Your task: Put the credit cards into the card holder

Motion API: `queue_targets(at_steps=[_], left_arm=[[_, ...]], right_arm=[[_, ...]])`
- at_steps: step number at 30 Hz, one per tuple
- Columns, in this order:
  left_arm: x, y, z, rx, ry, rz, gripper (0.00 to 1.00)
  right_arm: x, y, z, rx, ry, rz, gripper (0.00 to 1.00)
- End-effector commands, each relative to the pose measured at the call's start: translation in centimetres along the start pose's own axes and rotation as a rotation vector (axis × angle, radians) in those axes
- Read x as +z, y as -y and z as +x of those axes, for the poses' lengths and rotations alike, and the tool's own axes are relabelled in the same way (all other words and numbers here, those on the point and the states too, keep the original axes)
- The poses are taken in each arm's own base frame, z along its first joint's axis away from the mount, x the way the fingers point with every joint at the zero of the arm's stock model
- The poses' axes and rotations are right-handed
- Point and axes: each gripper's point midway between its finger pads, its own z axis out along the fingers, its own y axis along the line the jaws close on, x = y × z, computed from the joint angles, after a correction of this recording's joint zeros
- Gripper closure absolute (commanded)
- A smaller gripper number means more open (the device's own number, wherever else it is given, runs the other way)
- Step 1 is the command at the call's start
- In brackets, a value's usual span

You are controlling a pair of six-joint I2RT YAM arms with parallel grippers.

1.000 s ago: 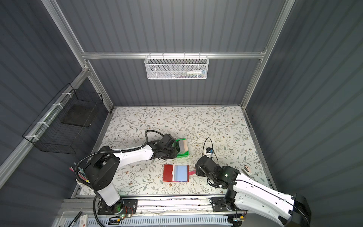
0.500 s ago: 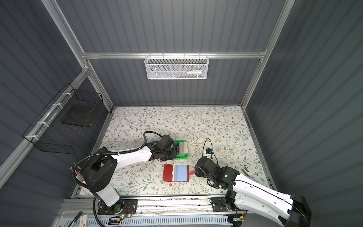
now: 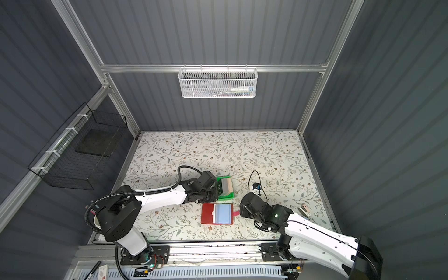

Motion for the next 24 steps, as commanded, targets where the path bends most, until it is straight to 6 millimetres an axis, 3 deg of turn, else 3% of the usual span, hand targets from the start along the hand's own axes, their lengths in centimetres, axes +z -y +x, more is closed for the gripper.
queue_targets(at_steps=[1, 11, 15, 24], left_arm=[[-0.8, 0.3, 0.3, -0.014, 0.005, 0.019, 0.83], [-3.6, -0.2, -0.8, -0.009, 0.029, 0.046, 0.73], [-4.3, 0.9, -2.1, 0.023, 0.028, 0.110, 0.72], [-2.9, 3.1, -4.2, 0.053, 0.036, 0.206, 0.75]], right_arm=[[-0.1, -0.6, -0.5, -0.001, 0.013, -0.014, 0.50], [-0.3, -2.9, -2.7, -0.059, 0.042, -0.075, 0.43], [0.3, -3.5, -3.9, -0.072, 0.032, -0.101, 0.39], [3.2, -5.5, -5.5, -0.121, -0.032, -0.126, 0.29]])
